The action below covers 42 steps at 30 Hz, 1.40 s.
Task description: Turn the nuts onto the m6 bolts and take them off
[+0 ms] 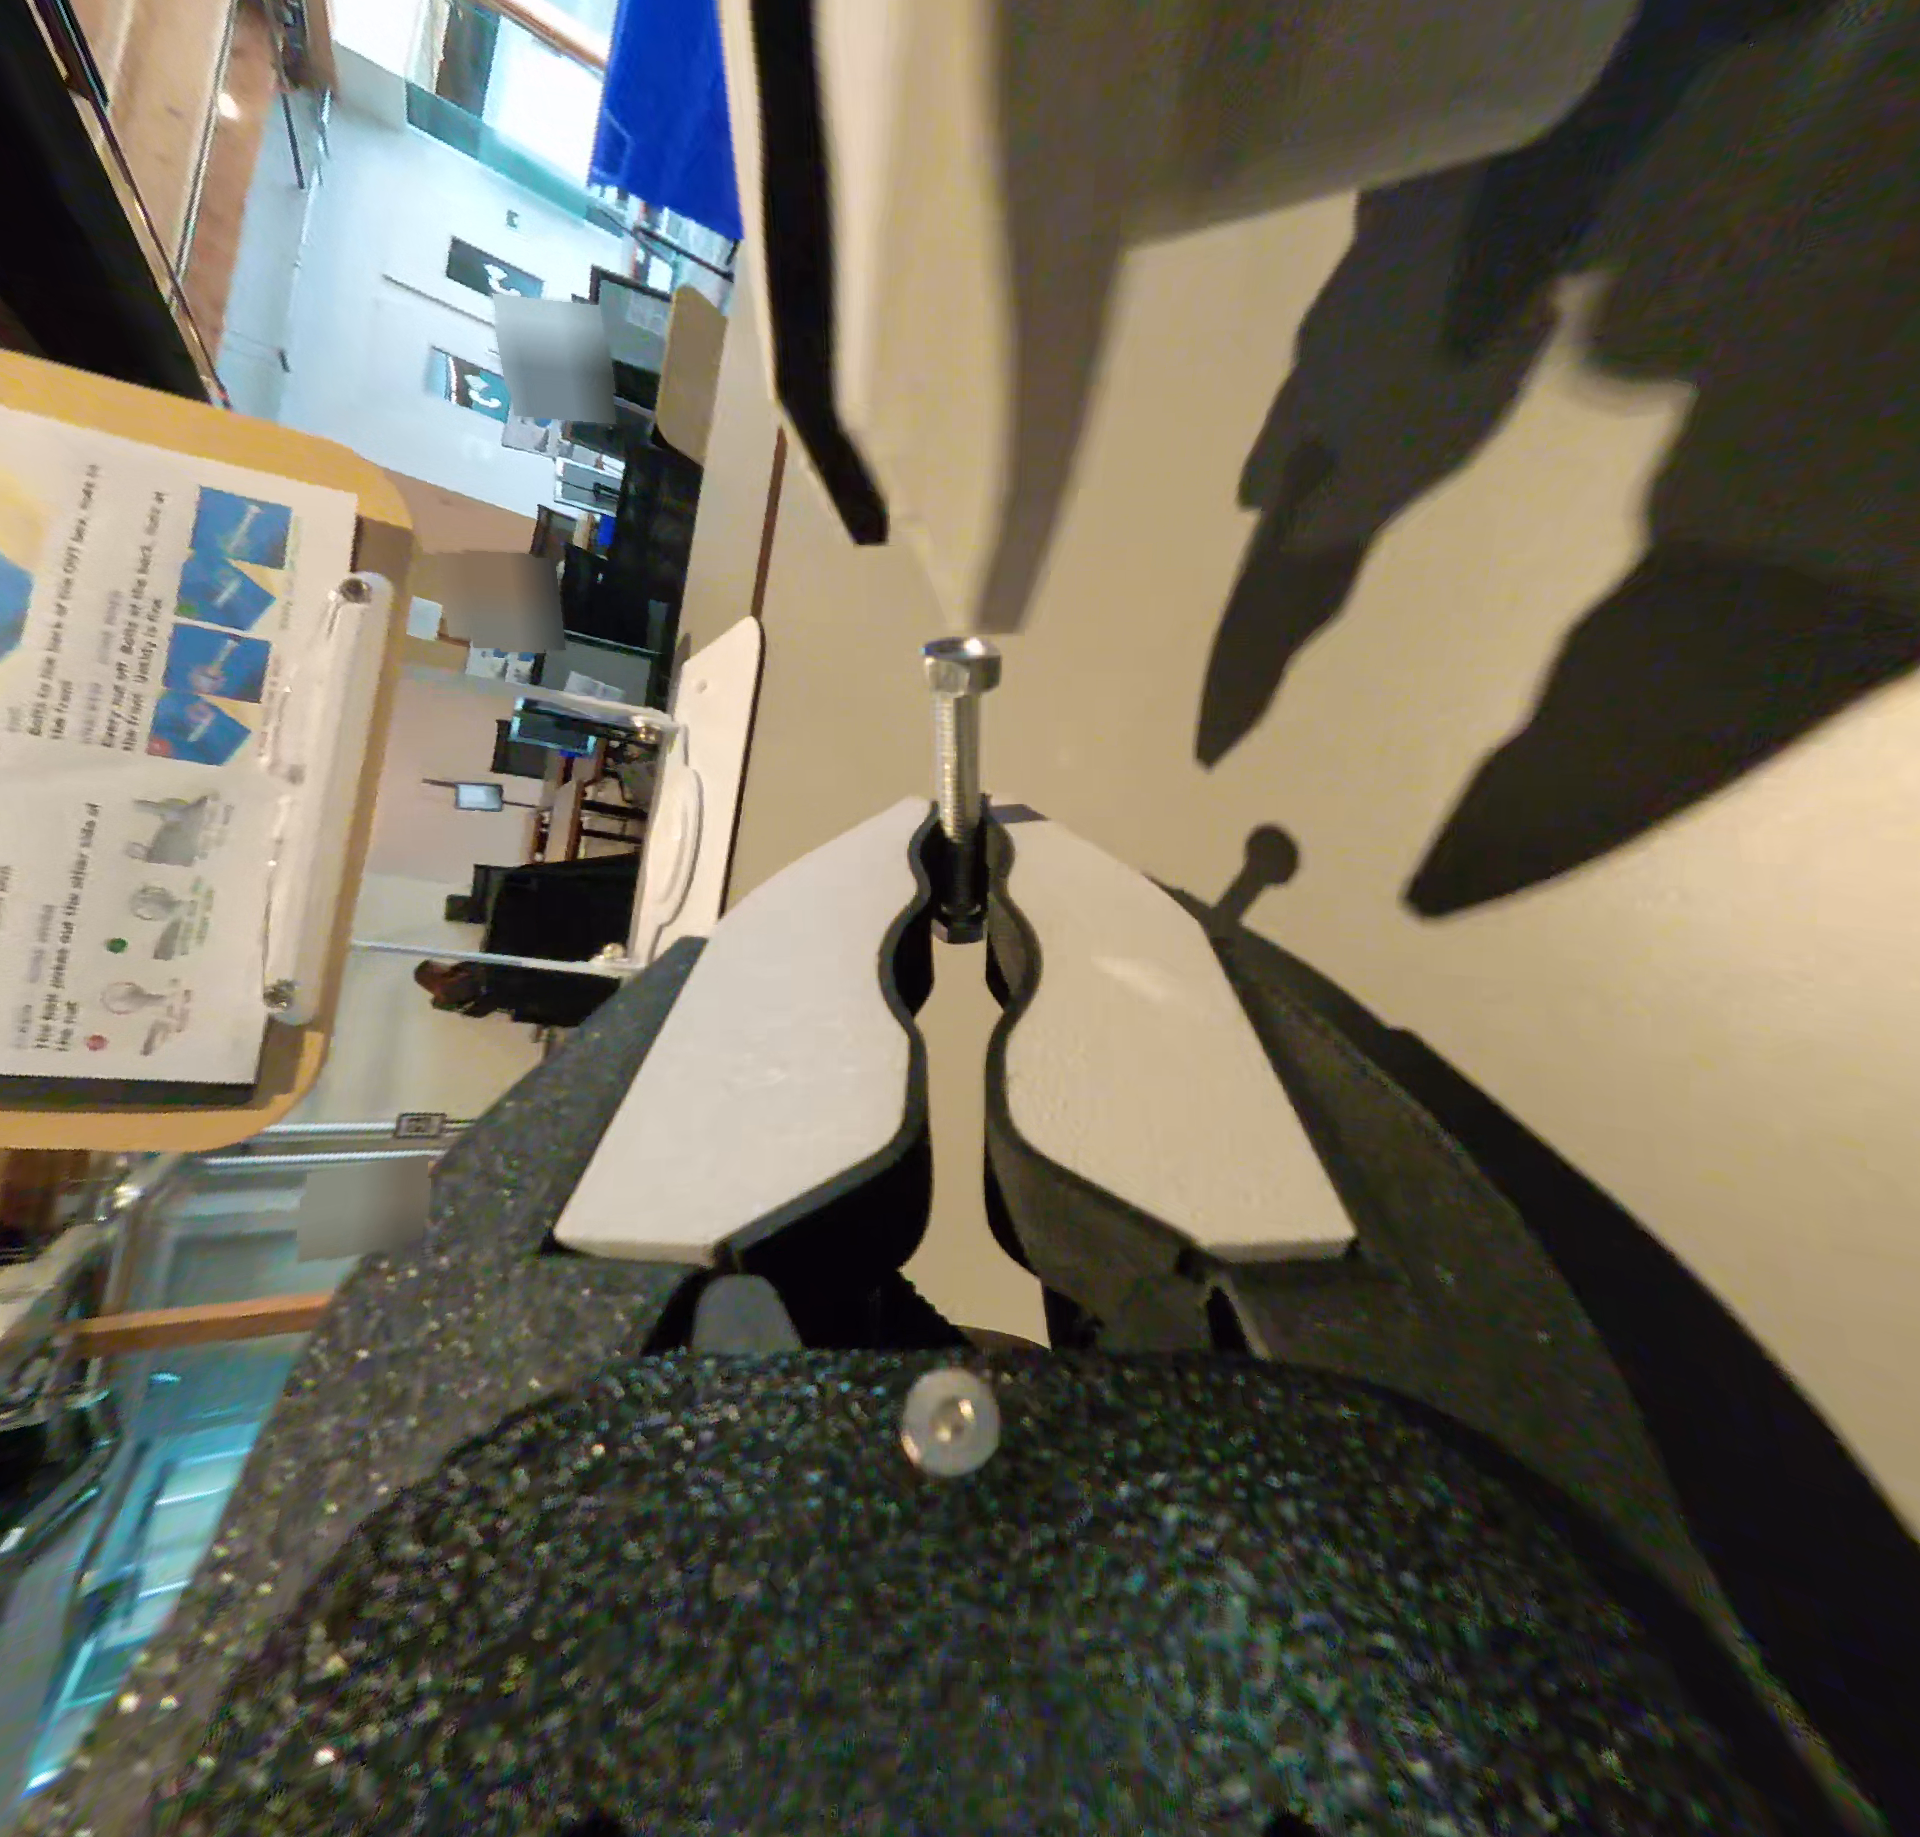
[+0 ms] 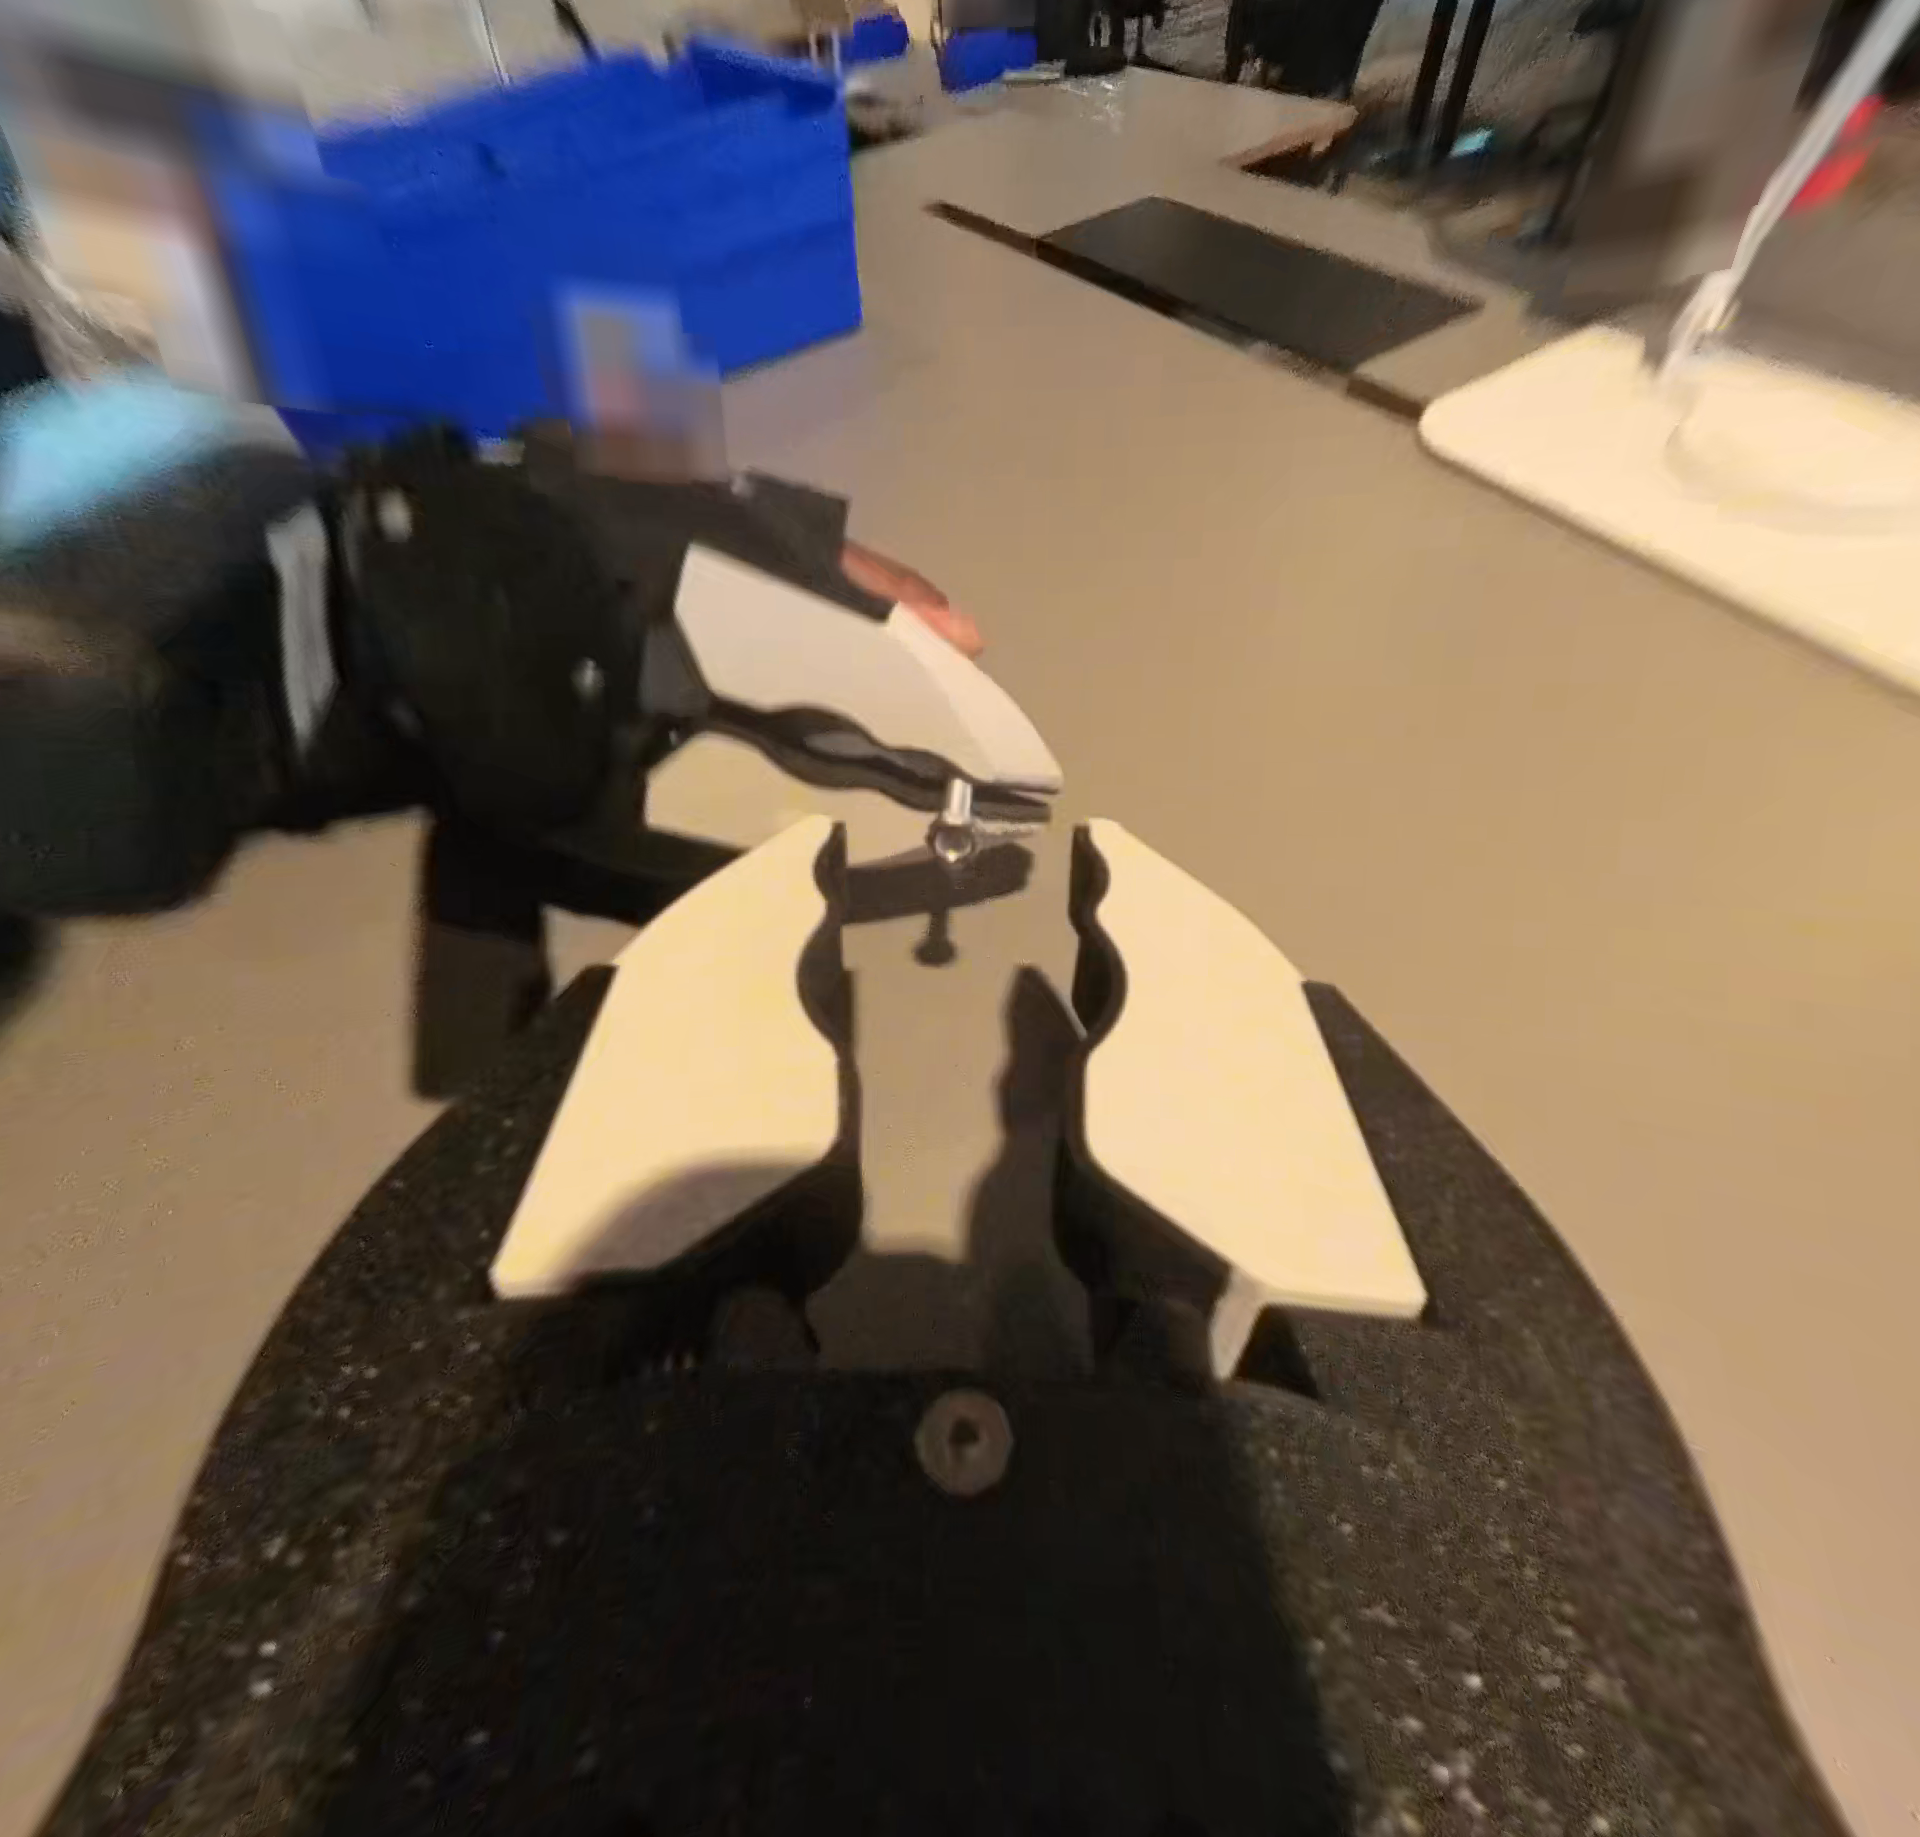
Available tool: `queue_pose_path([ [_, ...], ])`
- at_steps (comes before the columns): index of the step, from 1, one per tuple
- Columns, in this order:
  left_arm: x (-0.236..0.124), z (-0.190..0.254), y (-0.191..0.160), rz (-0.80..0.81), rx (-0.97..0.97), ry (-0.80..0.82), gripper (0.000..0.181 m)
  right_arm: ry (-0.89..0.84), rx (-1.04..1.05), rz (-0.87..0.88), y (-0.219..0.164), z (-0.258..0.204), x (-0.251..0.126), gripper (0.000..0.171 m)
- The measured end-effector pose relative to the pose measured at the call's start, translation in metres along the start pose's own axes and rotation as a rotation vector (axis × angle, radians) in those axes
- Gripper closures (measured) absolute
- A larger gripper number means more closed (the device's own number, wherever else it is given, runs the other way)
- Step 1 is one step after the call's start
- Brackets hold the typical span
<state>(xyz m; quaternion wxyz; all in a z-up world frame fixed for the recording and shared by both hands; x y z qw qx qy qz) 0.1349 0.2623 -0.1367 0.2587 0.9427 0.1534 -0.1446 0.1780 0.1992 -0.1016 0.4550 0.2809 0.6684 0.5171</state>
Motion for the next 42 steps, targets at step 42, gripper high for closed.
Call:
queue_pose_path([
  [42, 0.004, 0.001, -0.014, 0.074, 0.075, 0.061, 0.177, -0.341, -0.459, -0.14, -0.018, -0.009, 0.033, 0.161],
])
Point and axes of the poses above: each gripper's, where its closed fingertips meet, x out along the fingers, y out of its top, z = x × y across the jaws, the point moved 4 cm from there along -x, back along the fingers, and after that the axes turned 3 degrees about z, right-handed, at the moved point
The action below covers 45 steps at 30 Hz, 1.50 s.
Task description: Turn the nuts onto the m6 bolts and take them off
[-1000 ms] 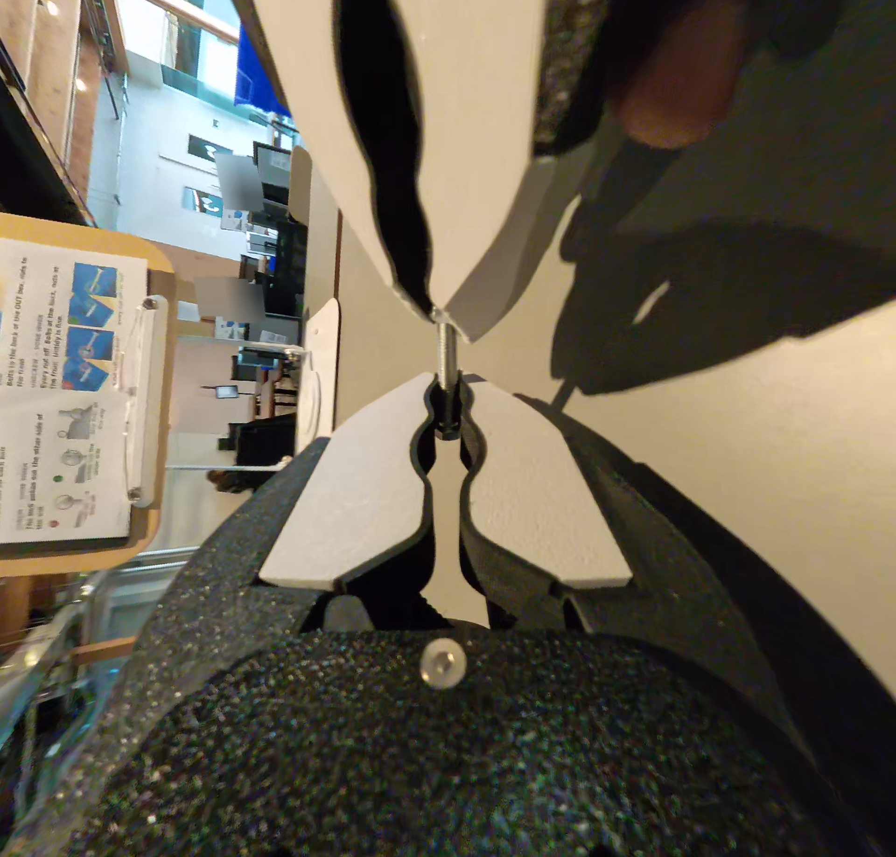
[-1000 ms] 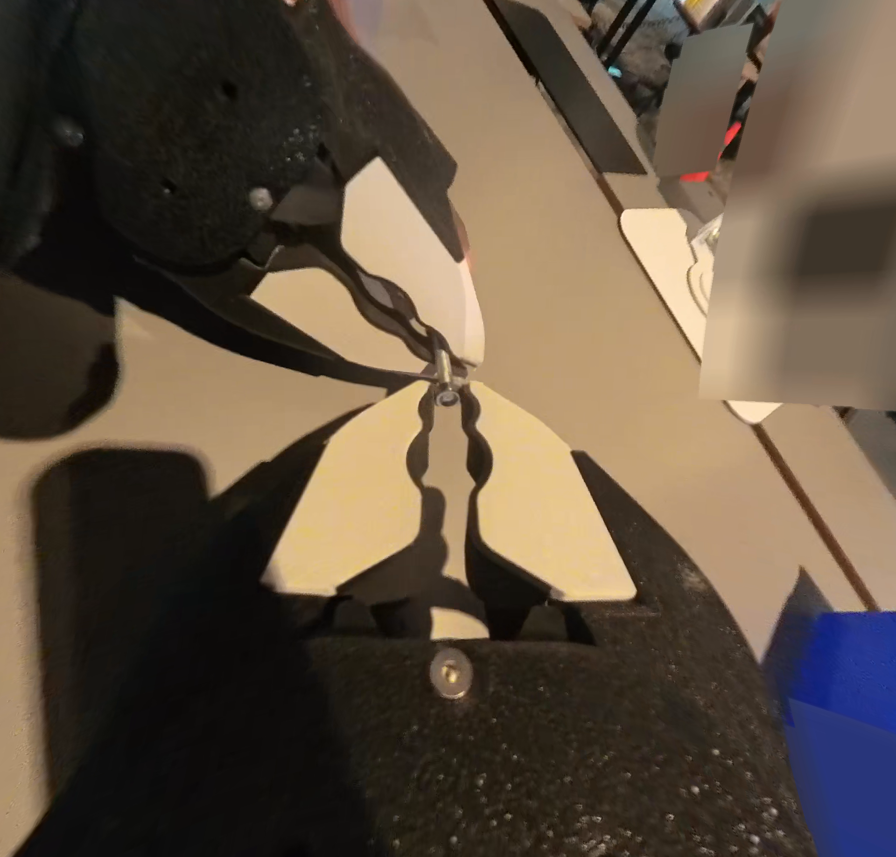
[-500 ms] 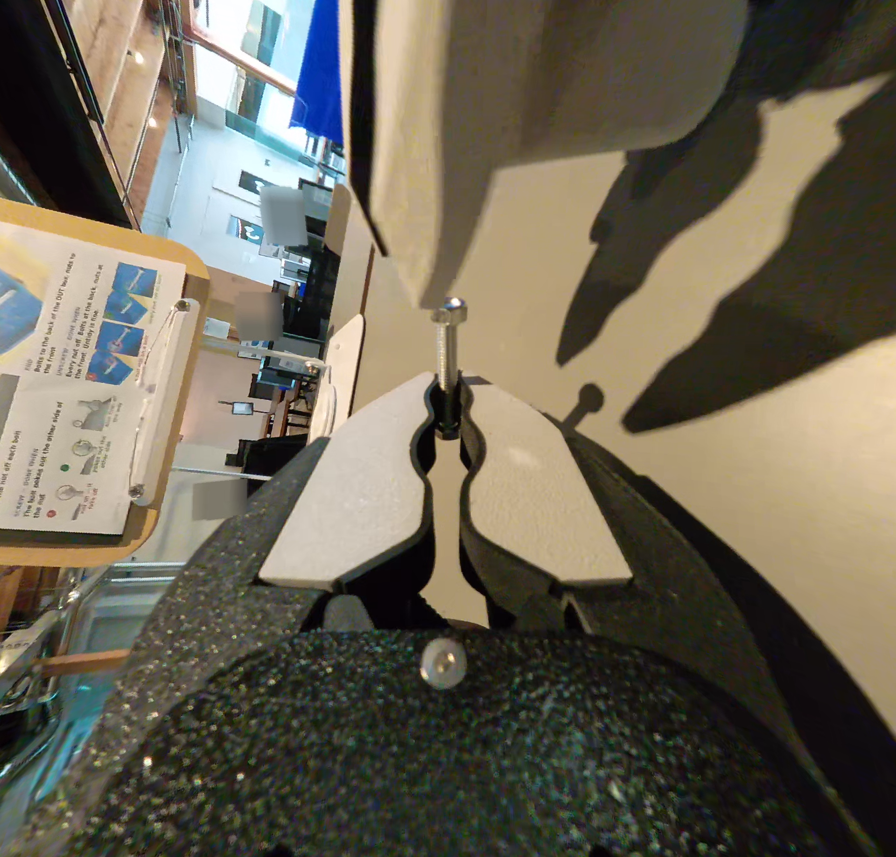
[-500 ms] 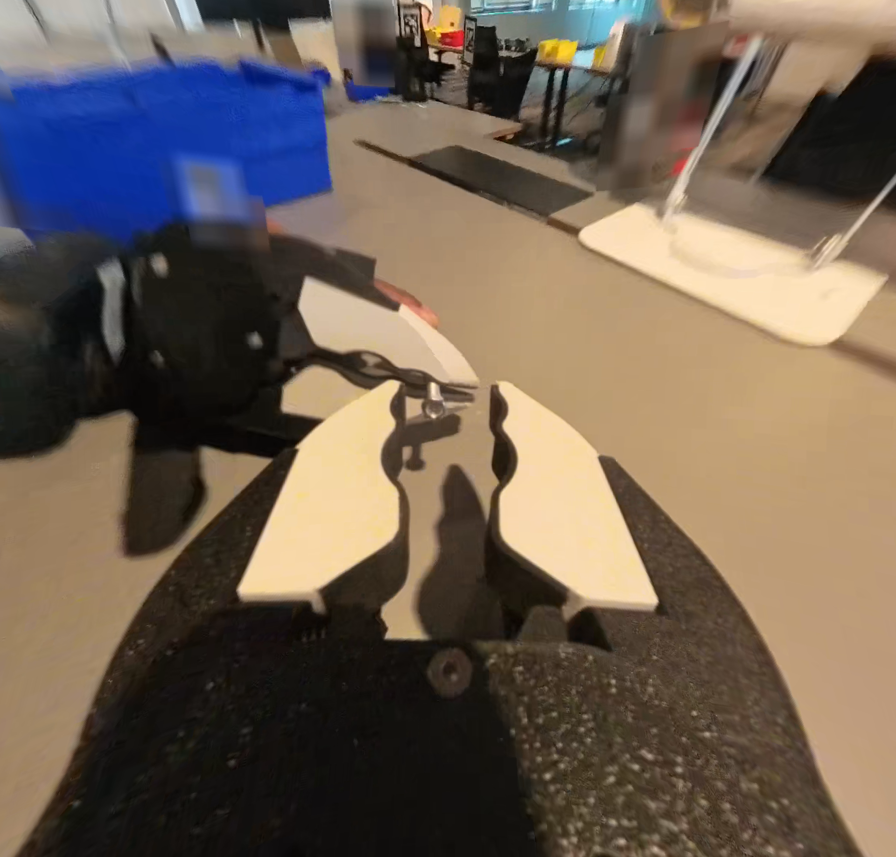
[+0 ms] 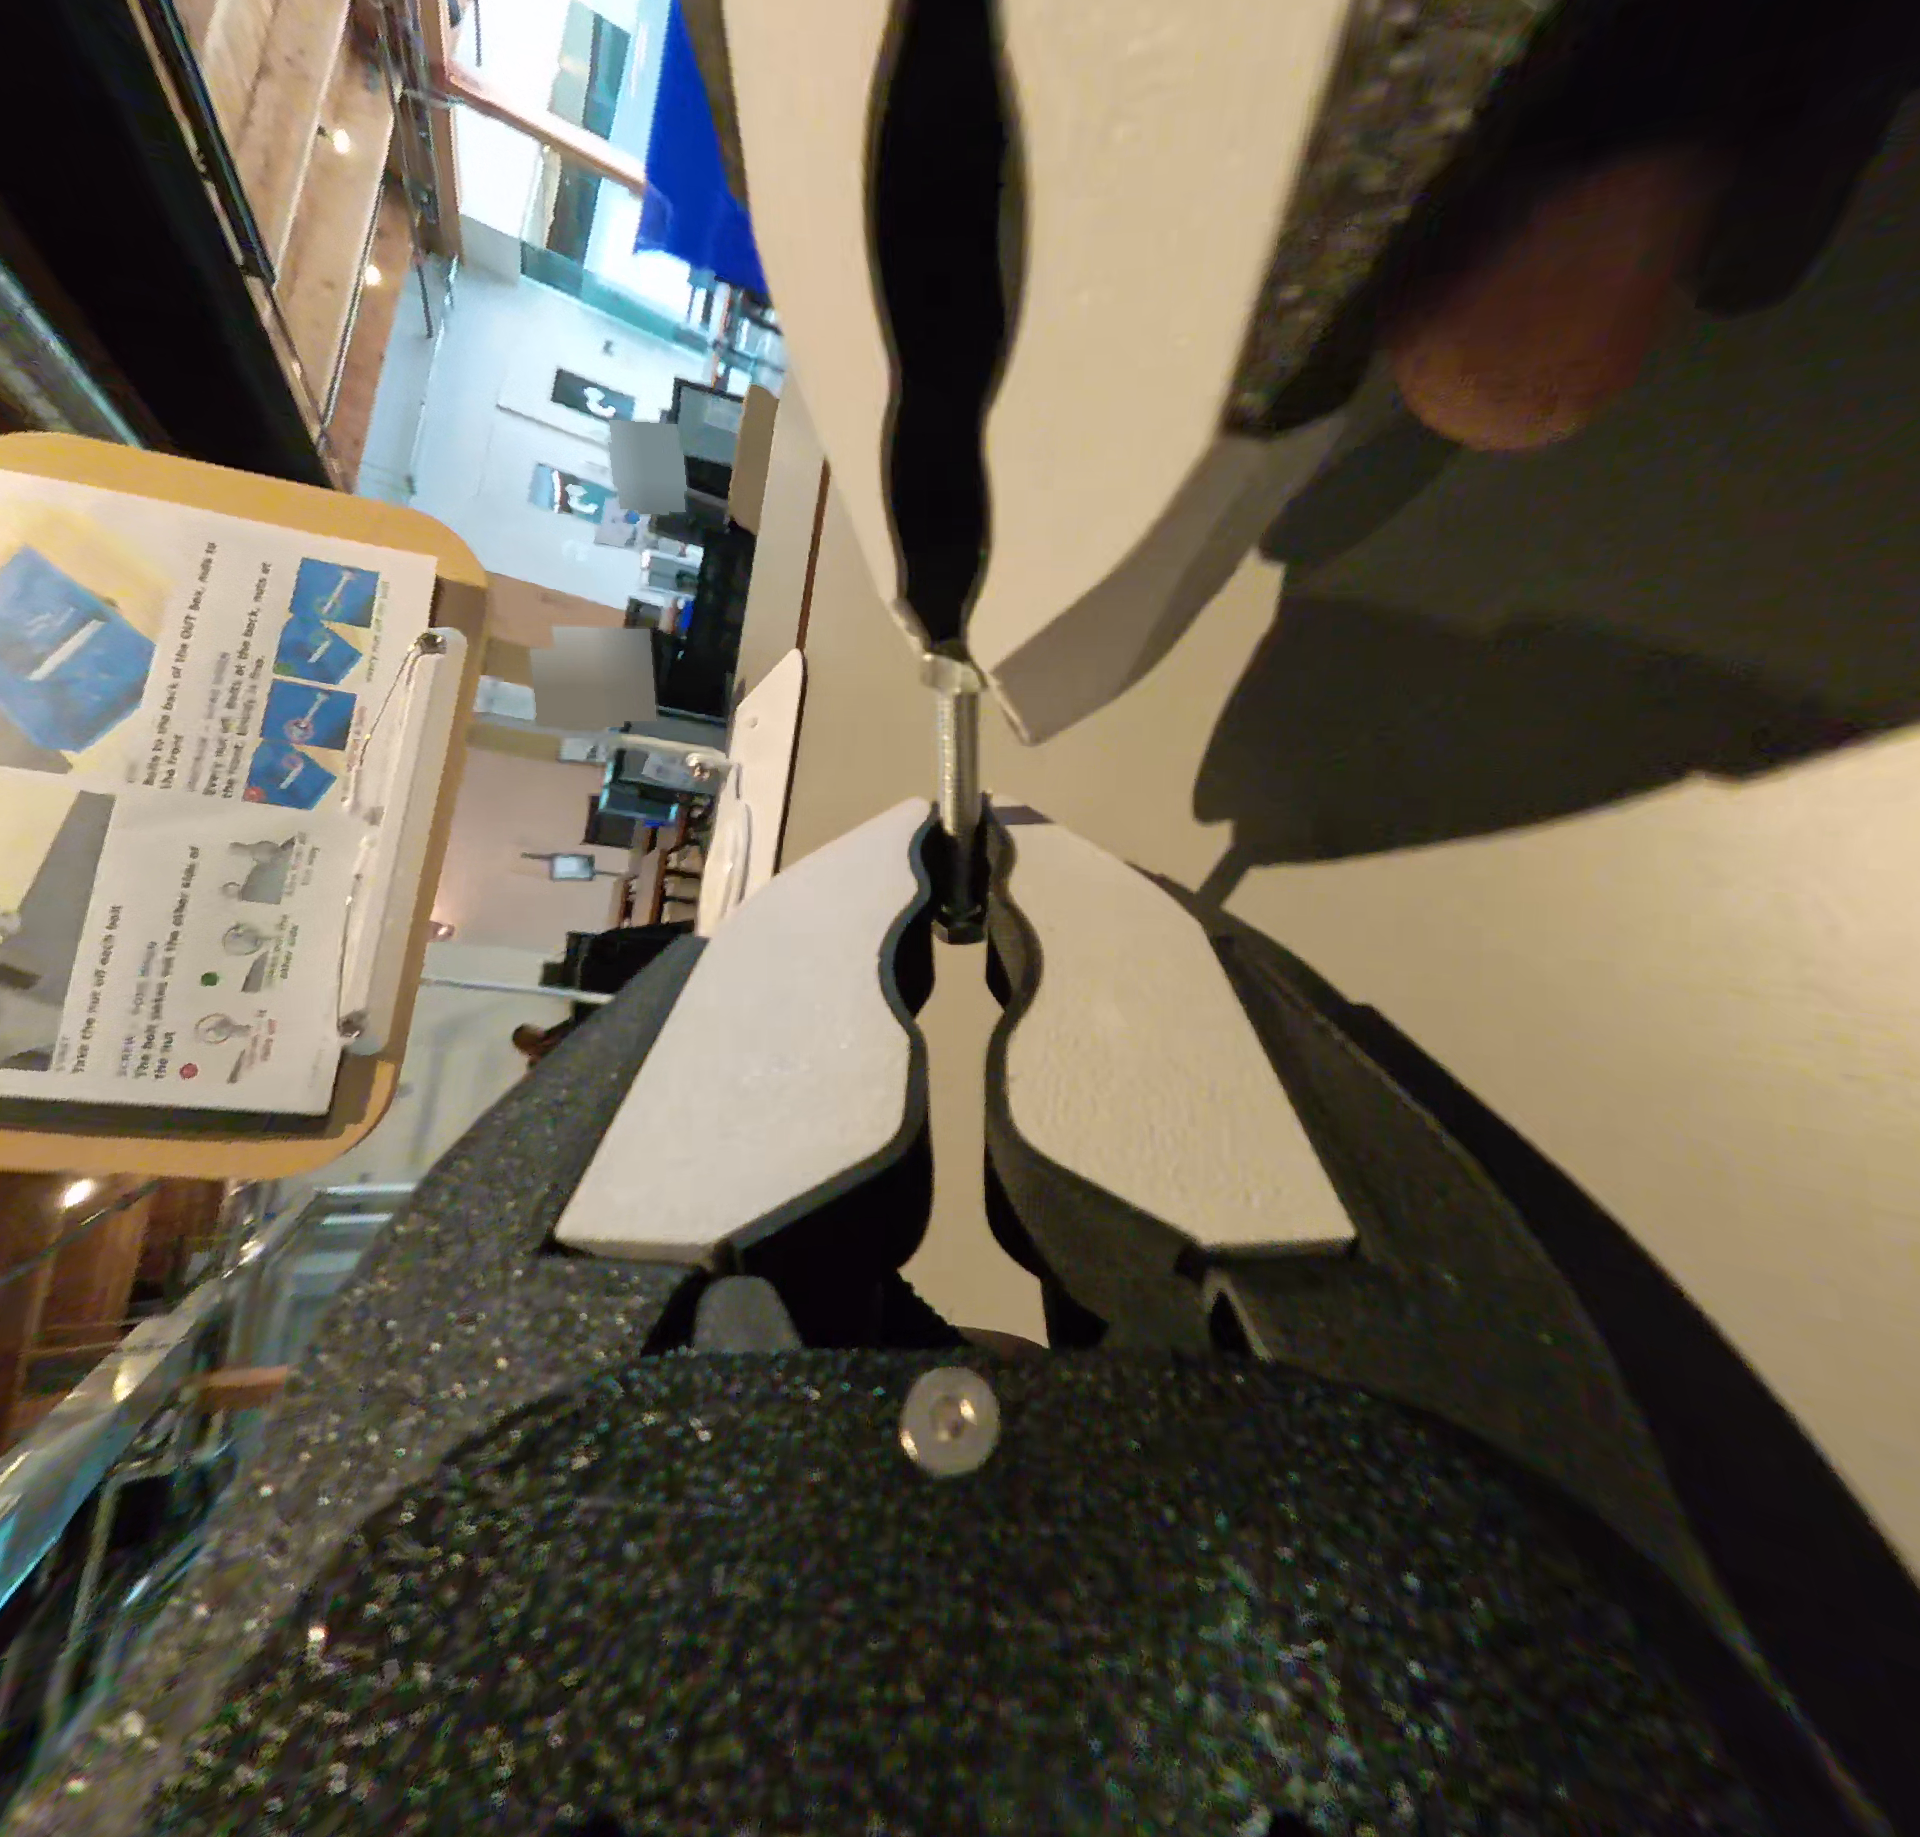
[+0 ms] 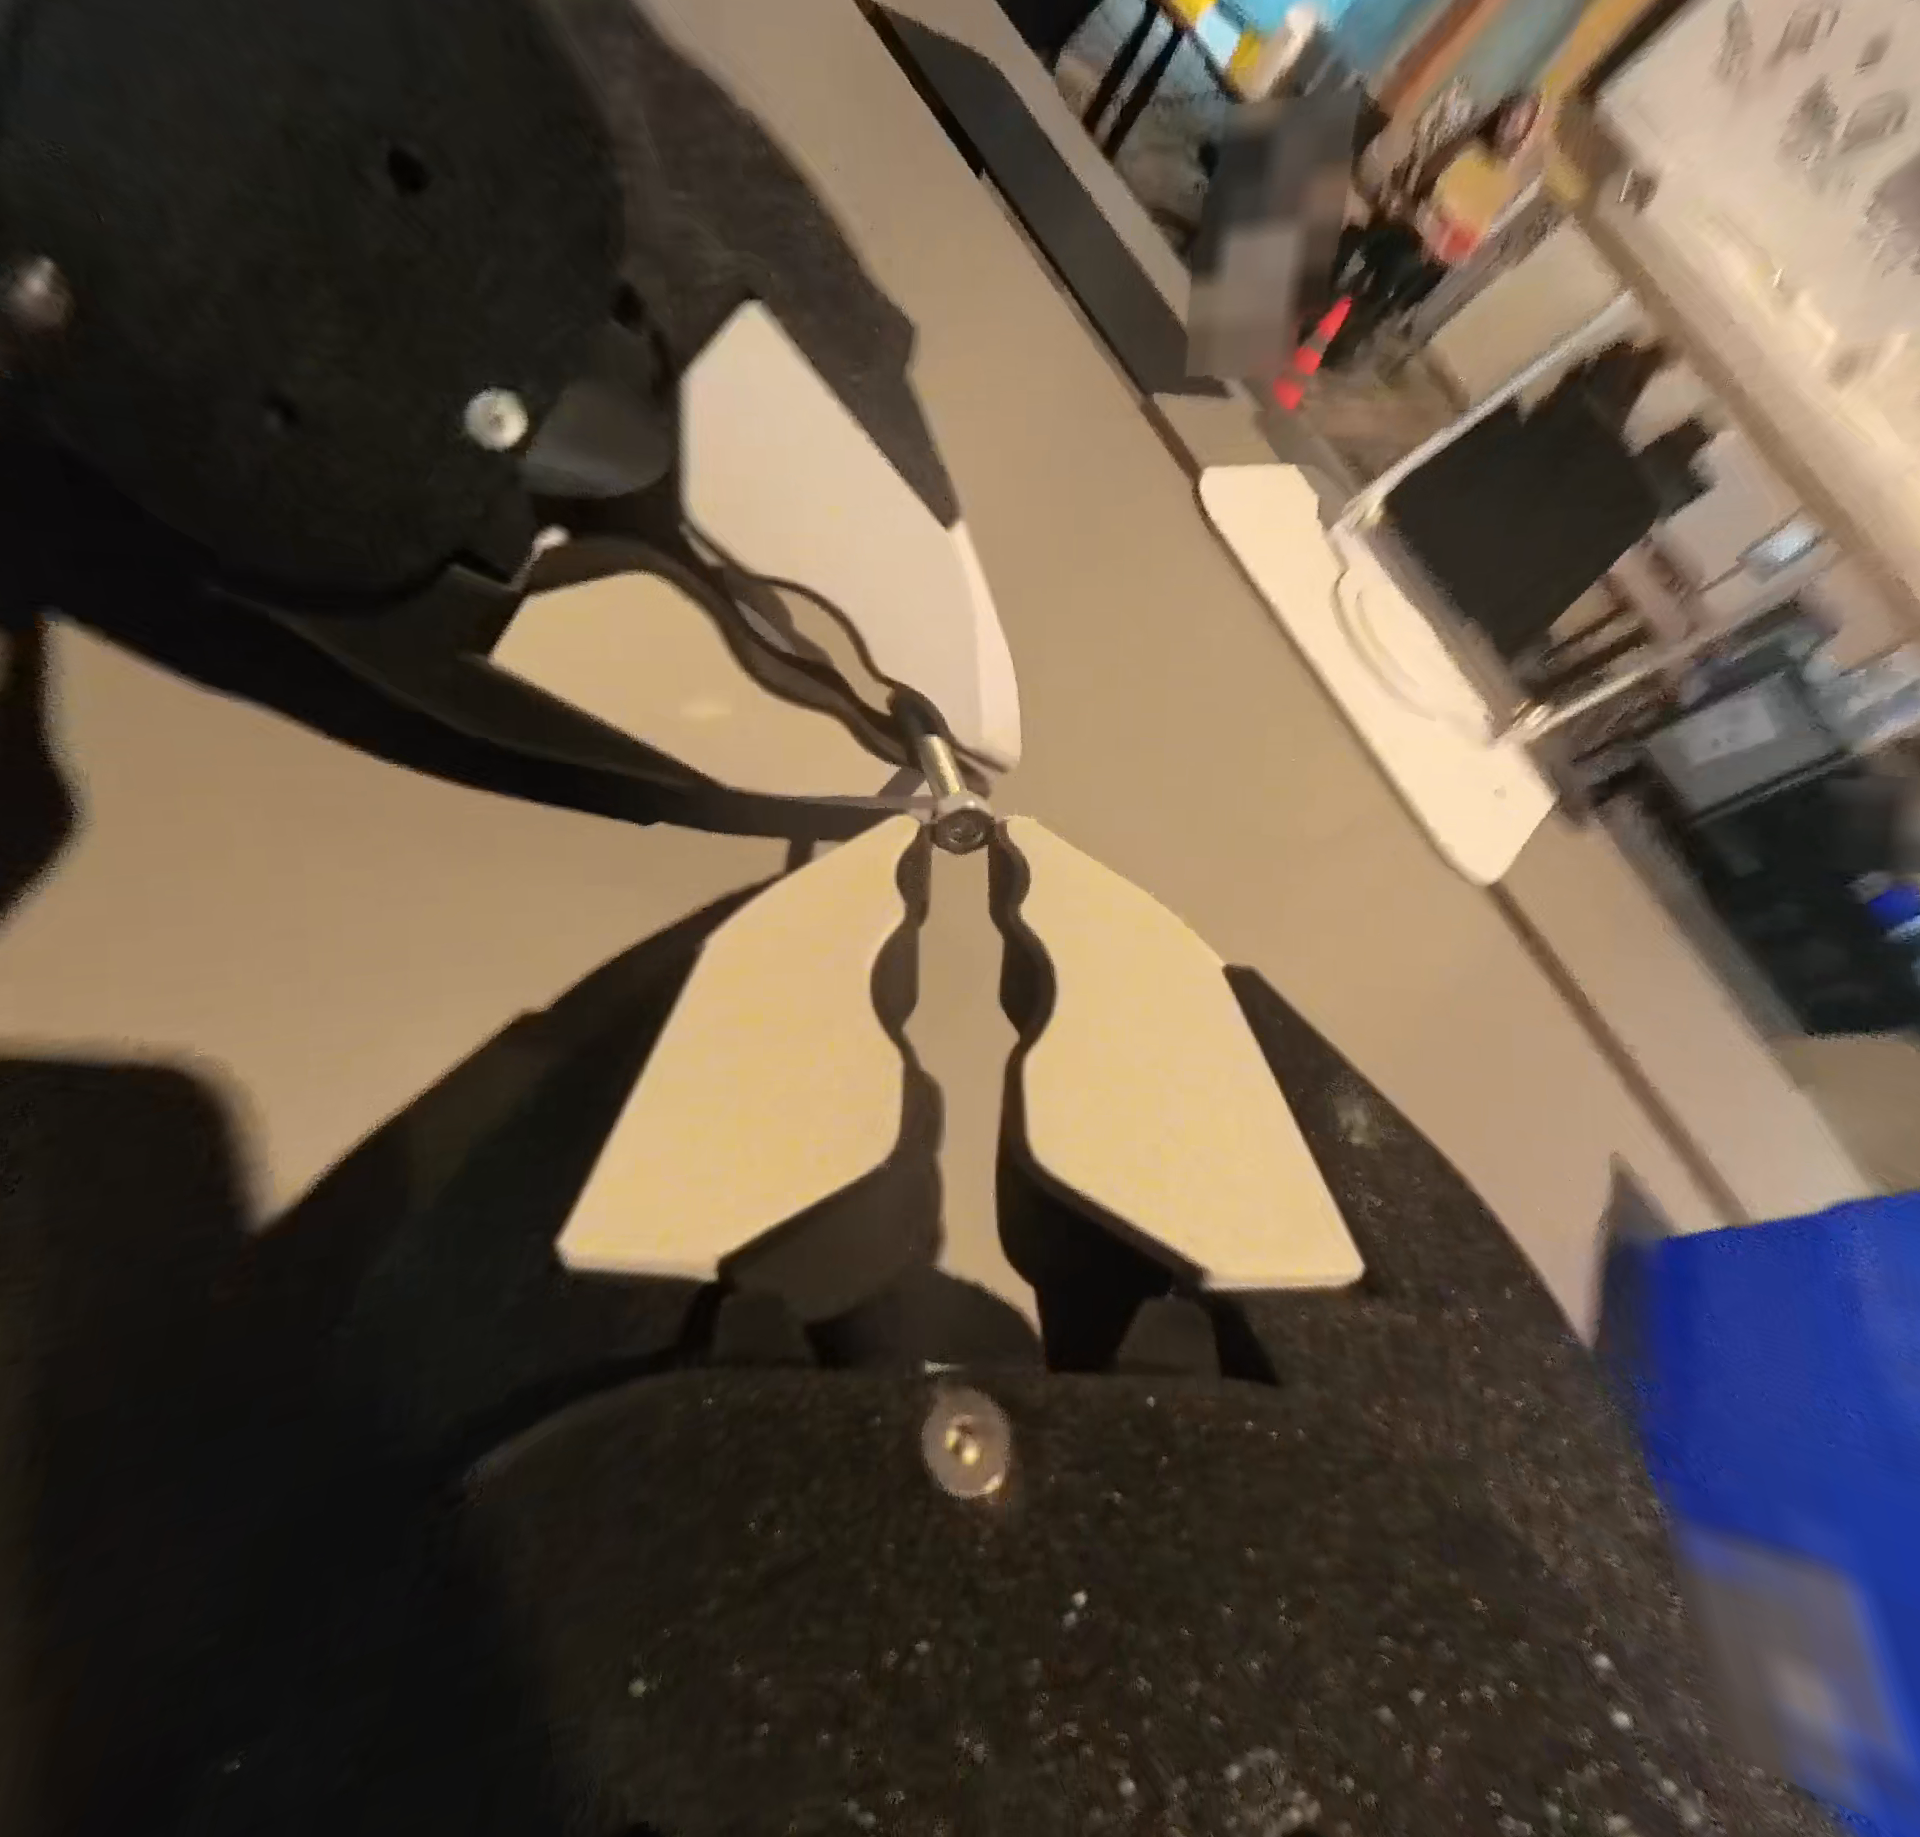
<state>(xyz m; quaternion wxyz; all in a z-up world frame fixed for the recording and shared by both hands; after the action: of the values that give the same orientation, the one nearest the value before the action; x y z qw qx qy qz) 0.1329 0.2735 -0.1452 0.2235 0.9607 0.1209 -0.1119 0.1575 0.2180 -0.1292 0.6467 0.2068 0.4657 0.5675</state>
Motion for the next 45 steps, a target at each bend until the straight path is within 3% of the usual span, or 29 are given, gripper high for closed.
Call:
queue_pose_path([
  [5, 0.001, -0.008, -0.007, -0.093, 0.083, 0.105, 0.177, 0.174, 0.792, -0.03, 0.005, 0.004, 0.009, 0.161],
  [7, 0.0, -0.011, -0.007, -0.098, 0.088, 0.136, 0.177, 0.245, 0.896, 0.014, 0.006, 0.008, 0.008, 0.16],
  [8, 0.0, -0.012, -0.008, -0.11, 0.086, 0.147, 0.177, 0.264, 0.883, 0.038, 0.006, 0.011, 0.007, 0.156],
  [10, 0.001, -0.013, -0.013, -0.136, 0.063, 0.148, 0.177, 0.263, 0.758, 0.065, 0.003, 0.02, 0.004, 0.126],
  [11, 0.002, -0.013, -0.017, -0.149, 0.04, 0.143, 0.177, 0.255, 0.649, 0.079, 0.001, 0.025, 0.002, 0.12],
  [15, 0.002, -0.014, -0.026, -0.173, -0.015, 0.123, 0.177, 0.217, 0.117, 0.208, 0.0, 0.034, 0.001, 0.12],
  [18, 0.003, -0.013, -0.026, -0.18, -0.019, 0.116, 0.177, 0.264, -0.112, 0.271, 0.004, 0.024, 0.009, 0.123],
  [26, 0.004, -0.011, -0.025, -0.206, 0.043, 0.12, 0.177, 0.238, -0.341, 0.257, 0.006, 0.008, 0.025, 0.139],
  [32, 0.006, -0.01, -0.022, -0.204, 0.099, 0.098, 0.177, 0.179, -0.407, 0.207, 0.002, 0.012, 0.029, 0.145],
  [37, 0.008, -0.01, -0.023, -0.204, 0.111, 0.072, 0.177, 0.153, -0.411, 0.153, -0.002, 0.015, 0.031, 0.16],
  [40, 0.007, -0.012, -0.024, -0.222, 0.145, 0.081, 0.177, 0.201, -0.237, 0.08, -0.001, 0.016, 0.033, 0.16],
  [45, 0.005, -0.018, -0.023, -0.232, 0.193, 0.113, 0.177, 0.43, 0.578, 0.001, 0.006, 0.016, 0.032, 0.16],
])
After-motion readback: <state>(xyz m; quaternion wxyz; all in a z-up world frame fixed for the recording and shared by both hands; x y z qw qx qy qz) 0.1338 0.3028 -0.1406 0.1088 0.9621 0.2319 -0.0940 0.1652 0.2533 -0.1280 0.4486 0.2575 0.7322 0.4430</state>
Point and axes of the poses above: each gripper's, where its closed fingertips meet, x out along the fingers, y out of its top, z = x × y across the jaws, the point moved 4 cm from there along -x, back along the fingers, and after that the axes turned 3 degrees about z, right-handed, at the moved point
